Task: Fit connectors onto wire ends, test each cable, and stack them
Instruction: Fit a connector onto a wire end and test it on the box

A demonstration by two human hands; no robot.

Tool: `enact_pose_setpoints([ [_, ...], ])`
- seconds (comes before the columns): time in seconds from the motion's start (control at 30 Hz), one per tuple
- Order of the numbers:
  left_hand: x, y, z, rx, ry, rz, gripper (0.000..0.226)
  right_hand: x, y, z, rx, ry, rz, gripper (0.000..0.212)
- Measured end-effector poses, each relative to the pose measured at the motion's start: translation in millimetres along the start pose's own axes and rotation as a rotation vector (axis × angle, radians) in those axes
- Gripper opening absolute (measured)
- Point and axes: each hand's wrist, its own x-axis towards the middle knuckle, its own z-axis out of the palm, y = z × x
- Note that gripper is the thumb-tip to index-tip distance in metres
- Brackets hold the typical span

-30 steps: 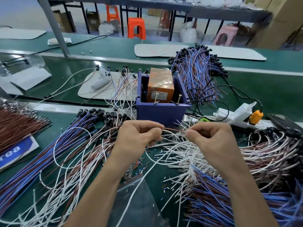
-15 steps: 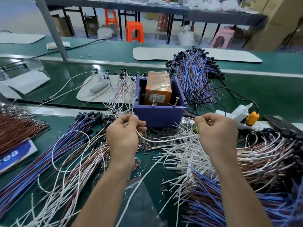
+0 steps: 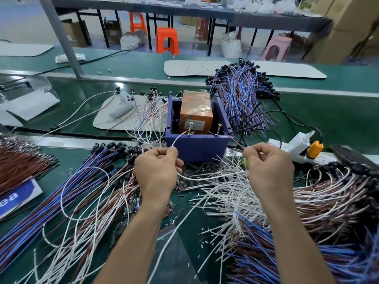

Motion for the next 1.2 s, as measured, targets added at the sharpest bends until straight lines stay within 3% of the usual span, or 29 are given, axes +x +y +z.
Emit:
enact_pose_setpoints([
  [0.53, -1, 3, -2, 0.004, -0.015, 0.017, 0.021, 9, -4, 8, -0.053, 0.027, 0.023, 0.029],
  [0.87, 1, 3, -5, 0.009, -0.043, 0.009, 0.020, 7, -10, 19, -0.065, -0.023, -0.036, 0.029],
  [1.1, -1, 4, -7, 0.021, -0.035, 0.017, 0.021, -1, -14, -2, -0.111, 0.088, -0.069, 0.029],
  [1.2, -6, 2, -11, 0.071, -0.010, 0.033, 0.020, -11, -20, -18, -0.207, 0.057, -0.155, 0.025],
])
